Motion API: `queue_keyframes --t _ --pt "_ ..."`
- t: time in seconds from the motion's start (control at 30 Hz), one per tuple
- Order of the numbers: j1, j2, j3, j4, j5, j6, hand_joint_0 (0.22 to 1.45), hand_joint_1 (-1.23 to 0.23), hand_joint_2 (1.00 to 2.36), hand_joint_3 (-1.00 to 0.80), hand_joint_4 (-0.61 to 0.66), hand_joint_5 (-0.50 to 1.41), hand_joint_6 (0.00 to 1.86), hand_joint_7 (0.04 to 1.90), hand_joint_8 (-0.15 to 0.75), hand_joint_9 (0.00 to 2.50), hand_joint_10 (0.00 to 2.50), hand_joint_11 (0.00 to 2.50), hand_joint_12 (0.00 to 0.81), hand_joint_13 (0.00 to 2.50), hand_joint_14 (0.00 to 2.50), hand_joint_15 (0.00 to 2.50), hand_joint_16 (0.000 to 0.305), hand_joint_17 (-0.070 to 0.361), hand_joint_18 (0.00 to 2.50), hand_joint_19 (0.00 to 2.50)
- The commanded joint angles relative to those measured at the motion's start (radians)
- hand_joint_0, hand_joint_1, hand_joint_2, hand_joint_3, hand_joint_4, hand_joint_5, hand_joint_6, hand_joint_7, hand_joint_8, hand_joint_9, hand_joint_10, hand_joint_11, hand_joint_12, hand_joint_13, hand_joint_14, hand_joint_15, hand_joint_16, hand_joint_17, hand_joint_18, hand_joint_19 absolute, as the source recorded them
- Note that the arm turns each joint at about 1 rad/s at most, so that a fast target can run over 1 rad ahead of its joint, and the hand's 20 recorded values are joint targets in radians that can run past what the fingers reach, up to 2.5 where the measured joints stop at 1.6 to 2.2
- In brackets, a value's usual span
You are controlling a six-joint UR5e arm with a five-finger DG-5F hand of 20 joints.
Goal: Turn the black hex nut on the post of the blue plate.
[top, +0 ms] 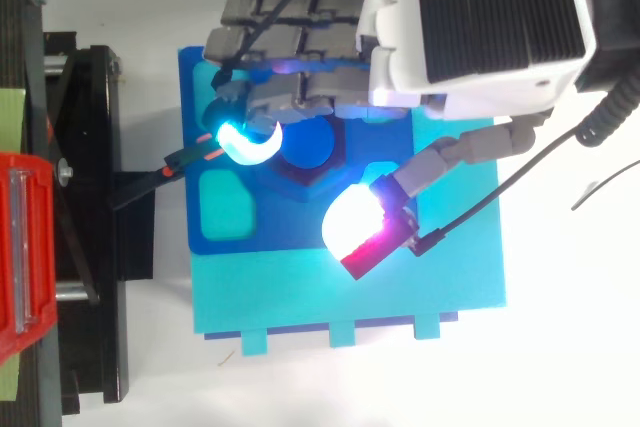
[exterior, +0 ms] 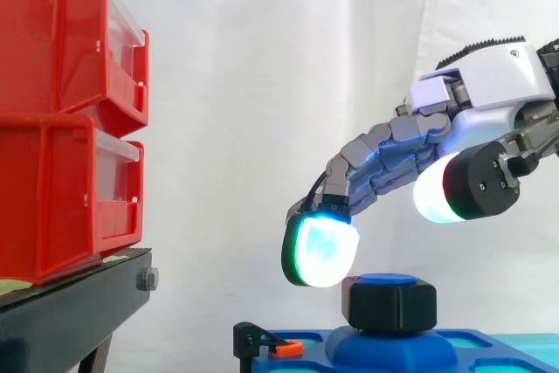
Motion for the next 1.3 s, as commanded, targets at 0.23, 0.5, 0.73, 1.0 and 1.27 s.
queue_keyframes --t 0.23,0.5,0.73,1.0,1.27 --pt "-0.033 0.001 0.000 -0.007 -0.046 -0.009 0.49 -0.40 1.00 -0.50 0.19 -0.20 0.50 0.77 0.229 0.26 0.00 0.00 0.358 0.09 0.00 0.00 0.055 0.123 0.00 0.05" --pt "-0.063 0.001 0.000 -0.012 -0.091 -0.015 0.49 -0.40 1.00 -0.50 0.19 -0.20 0.50 0.77 0.229 0.26 0.00 0.00 0.359 0.10 0.00 0.00 0.055 0.123 0.00 0.05" --pt "-0.094 0.001 0.000 -0.020 -0.137 -0.015 0.49 -0.40 1.00 -0.50 0.19 -0.20 0.50 0.77 0.228 0.26 0.00 0.00 0.359 0.10 0.00 0.00 0.055 0.123 0.00 0.05" --pt "-0.119 0.001 0.000 -0.017 -0.167 -0.021 0.49 -0.40 1.00 -0.50 0.18 -0.20 0.50 0.77 0.228 0.26 0.00 0.00 0.360 0.10 0.00 0.00 0.055 0.124 0.00 0.05" --pt "-0.096 0.001 0.054 -0.034 -0.126 -0.020 0.49 -0.40 1.00 -0.50 0.18 -0.20 0.50 0.77 0.230 0.26 0.00 0.00 0.360 0.10 0.00 0.01 0.055 0.123 0.00 0.05"
